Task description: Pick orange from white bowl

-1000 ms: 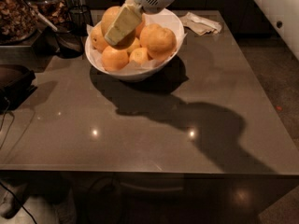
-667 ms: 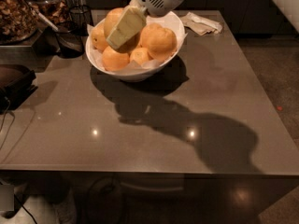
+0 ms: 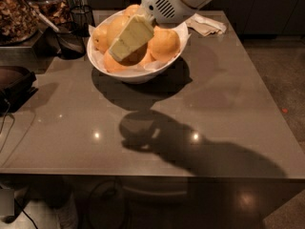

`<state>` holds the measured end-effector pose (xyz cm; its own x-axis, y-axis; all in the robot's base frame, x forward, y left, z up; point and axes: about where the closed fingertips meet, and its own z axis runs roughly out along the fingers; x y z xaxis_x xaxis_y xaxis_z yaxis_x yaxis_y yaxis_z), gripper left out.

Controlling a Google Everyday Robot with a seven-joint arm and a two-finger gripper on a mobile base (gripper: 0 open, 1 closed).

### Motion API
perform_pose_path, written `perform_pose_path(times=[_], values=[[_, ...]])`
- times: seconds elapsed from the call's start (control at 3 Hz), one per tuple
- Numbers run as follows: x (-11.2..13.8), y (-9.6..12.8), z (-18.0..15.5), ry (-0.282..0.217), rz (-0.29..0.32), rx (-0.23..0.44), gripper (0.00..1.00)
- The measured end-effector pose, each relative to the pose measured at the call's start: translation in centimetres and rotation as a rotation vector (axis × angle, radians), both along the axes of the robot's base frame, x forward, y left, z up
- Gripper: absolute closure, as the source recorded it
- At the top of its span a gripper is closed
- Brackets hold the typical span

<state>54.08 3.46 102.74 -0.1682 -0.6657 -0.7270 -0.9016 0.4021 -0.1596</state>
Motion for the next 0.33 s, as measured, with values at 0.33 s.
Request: perform_pose_path(times=[0.33], values=[[-0.18,-0.12,-0.1,0.001,-0.002,-0.004,1.0]])
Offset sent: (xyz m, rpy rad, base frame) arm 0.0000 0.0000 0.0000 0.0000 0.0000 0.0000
